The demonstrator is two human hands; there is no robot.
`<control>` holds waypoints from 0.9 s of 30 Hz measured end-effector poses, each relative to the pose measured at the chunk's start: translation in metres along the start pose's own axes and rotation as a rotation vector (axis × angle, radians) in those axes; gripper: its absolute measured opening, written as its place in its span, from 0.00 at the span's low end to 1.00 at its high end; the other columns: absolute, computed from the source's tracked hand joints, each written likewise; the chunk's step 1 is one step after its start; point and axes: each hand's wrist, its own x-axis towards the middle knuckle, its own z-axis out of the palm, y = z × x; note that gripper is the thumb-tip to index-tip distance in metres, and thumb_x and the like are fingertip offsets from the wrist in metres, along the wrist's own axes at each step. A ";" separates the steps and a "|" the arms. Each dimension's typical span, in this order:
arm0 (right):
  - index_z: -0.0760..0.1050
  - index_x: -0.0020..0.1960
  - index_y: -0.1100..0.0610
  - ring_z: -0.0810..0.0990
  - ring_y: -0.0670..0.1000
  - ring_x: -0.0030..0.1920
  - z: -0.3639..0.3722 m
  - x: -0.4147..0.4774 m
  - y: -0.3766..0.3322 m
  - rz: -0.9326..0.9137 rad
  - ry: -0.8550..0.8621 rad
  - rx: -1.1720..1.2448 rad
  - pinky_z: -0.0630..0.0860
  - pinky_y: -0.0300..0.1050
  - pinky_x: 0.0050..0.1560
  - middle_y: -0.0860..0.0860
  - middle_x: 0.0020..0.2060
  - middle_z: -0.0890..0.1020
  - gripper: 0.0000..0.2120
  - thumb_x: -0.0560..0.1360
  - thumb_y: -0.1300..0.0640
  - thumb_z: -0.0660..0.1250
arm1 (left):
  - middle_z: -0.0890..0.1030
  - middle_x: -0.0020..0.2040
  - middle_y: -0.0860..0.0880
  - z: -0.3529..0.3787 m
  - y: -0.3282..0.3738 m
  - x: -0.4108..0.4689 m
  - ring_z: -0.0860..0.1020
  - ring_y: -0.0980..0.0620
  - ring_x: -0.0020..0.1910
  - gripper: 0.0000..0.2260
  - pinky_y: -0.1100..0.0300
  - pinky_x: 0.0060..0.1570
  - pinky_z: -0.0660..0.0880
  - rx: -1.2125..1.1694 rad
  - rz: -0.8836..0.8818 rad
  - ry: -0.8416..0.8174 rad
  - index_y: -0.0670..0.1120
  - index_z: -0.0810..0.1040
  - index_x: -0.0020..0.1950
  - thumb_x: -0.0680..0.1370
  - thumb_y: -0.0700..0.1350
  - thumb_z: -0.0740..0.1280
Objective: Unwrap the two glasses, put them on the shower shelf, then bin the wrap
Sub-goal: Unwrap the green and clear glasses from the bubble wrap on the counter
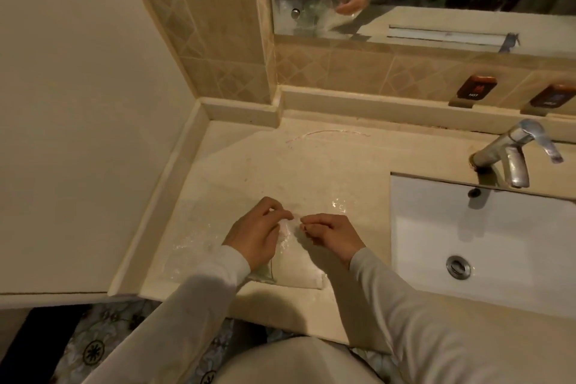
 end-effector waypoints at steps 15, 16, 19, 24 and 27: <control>0.85 0.57 0.58 0.83 0.43 0.52 0.056 0.007 0.020 -0.069 0.018 -0.193 0.76 0.30 0.54 0.49 0.53 0.86 0.10 0.77 0.61 0.73 | 0.75 0.70 0.45 0.008 -0.079 -0.037 0.73 0.45 0.68 0.23 0.53 0.69 0.69 -0.167 -0.239 0.008 0.45 0.74 0.70 0.78 0.30 0.61; 0.84 0.58 0.58 0.83 0.43 0.51 0.058 0.008 0.019 -0.065 0.014 -0.188 0.76 0.29 0.52 0.49 0.52 0.86 0.10 0.77 0.63 0.72 | 0.73 0.72 0.47 0.007 -0.081 -0.036 0.71 0.47 0.70 0.24 0.53 0.70 0.67 -0.165 -0.261 -0.029 0.47 0.72 0.72 0.78 0.31 0.60; 0.84 0.57 0.56 0.84 0.48 0.51 0.069 0.009 0.019 -0.060 0.022 -0.193 0.79 0.35 0.55 0.52 0.51 0.86 0.12 0.76 0.66 0.72 | 0.69 0.76 0.50 0.007 -0.089 -0.036 0.67 0.49 0.74 0.25 0.54 0.73 0.64 -0.143 -0.278 -0.126 0.52 0.68 0.76 0.80 0.34 0.58; 0.86 0.44 0.43 0.85 0.47 0.52 0.075 0.007 0.024 -0.055 0.078 -0.179 0.80 0.44 0.60 0.45 0.46 0.88 0.13 0.74 0.63 0.75 | 0.69 0.76 0.52 0.016 -0.105 -0.038 0.68 0.50 0.73 0.20 0.55 0.72 0.66 -0.181 -0.291 -0.174 0.53 0.67 0.76 0.84 0.45 0.56; 0.87 0.46 0.46 0.85 0.49 0.53 0.076 0.003 0.029 -0.042 0.124 -0.161 0.80 0.46 0.61 0.47 0.47 0.88 0.08 0.74 0.59 0.76 | 0.74 0.68 0.50 0.027 -0.109 -0.041 0.75 0.47 0.65 0.17 0.58 0.64 0.70 -0.207 -0.352 -0.108 0.50 0.73 0.71 0.83 0.48 0.60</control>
